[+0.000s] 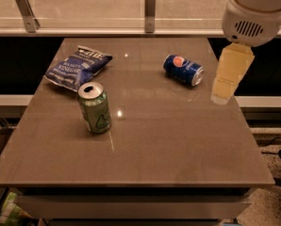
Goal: Place pepsi can upright
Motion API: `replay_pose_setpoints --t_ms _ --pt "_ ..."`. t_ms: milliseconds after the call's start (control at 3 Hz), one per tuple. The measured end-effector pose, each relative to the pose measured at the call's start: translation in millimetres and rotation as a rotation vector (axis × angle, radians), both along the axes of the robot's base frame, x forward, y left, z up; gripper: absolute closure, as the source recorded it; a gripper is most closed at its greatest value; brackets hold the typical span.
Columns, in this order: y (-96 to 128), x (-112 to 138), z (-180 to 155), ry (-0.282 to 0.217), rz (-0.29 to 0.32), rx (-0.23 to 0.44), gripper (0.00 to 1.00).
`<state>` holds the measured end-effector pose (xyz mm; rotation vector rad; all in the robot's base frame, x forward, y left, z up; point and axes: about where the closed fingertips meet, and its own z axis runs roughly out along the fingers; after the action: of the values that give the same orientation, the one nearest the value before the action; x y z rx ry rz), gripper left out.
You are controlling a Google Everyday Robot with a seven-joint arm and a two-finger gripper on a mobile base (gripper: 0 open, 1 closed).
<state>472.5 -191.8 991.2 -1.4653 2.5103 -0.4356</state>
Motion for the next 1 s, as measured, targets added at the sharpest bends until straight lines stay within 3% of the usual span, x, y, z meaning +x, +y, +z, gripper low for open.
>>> replay_pose_setpoints --t_ms 667,1000 --pt "5.1 35.2 -19.1 0.032 -0.098 0.032 0.00" --pt "2.9 85.1 -43.0 0.055 -0.147 0.100 0.00"
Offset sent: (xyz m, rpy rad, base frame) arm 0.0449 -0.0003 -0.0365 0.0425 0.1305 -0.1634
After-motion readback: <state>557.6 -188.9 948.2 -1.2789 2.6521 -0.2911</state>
